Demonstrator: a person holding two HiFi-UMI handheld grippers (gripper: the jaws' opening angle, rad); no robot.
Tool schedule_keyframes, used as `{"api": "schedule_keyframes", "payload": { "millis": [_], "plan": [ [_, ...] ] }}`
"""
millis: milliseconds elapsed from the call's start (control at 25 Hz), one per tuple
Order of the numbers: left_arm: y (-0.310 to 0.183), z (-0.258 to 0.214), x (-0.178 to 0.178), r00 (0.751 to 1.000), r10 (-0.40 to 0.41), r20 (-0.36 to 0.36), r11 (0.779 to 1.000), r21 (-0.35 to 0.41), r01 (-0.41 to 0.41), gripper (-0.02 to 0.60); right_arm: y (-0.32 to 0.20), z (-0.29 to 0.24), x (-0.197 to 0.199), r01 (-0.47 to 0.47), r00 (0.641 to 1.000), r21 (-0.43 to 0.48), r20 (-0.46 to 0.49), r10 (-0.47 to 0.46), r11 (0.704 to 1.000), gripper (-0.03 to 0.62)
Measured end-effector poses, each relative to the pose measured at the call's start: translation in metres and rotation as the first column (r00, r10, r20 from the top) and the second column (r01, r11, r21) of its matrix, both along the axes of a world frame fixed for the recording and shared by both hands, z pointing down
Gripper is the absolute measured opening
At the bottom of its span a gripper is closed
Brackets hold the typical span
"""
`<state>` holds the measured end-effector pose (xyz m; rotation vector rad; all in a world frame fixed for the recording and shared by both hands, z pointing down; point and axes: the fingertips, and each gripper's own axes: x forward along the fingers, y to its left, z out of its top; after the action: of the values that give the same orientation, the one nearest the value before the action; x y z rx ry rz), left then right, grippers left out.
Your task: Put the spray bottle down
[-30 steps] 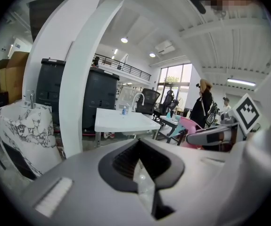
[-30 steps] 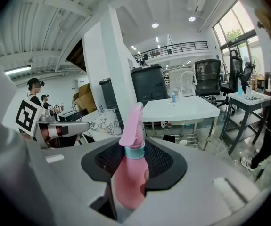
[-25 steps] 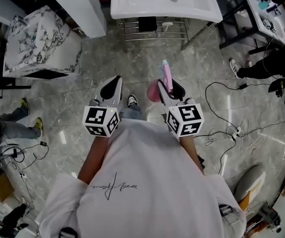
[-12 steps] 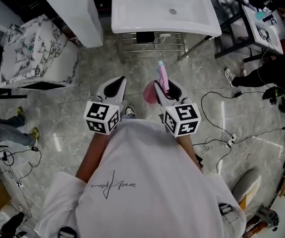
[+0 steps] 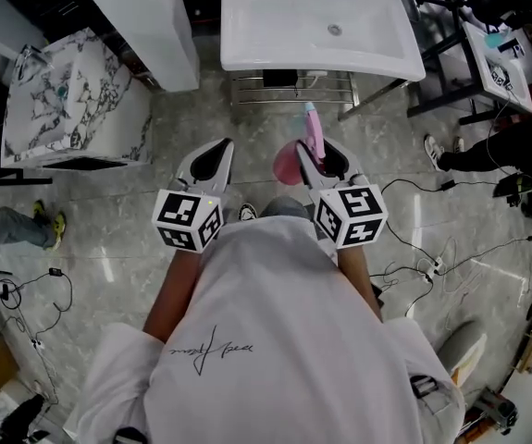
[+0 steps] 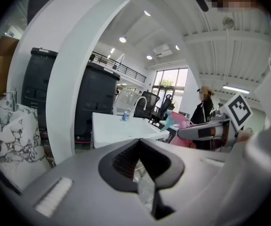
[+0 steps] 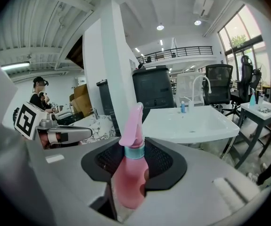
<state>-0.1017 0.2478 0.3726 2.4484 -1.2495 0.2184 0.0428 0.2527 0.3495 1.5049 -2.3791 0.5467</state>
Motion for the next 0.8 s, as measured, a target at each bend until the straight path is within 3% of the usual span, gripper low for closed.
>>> {"api": "schedule_keyframes", "payload": {
  "millis": [400, 800],
  "plan": [
    [-0.016, 0.000, -0.007, 0.999, -0.046, -0.015, 0.999, 0.018, 0.047, 0.052, -0.017, 0.006, 0.005, -0.012, 1.000, -0.018, 0.016, 0.013, 1.000, 0.129],
    [-0.085, 0.002, 0.001, 0.998, -0.058, 0.002, 0.998, 0.033, 0.058, 0.052, -0.097, 0.003, 0.018, 0.005, 0.999, 0.014, 0.037, -0.006, 1.000, 0.129]
  ]
}}
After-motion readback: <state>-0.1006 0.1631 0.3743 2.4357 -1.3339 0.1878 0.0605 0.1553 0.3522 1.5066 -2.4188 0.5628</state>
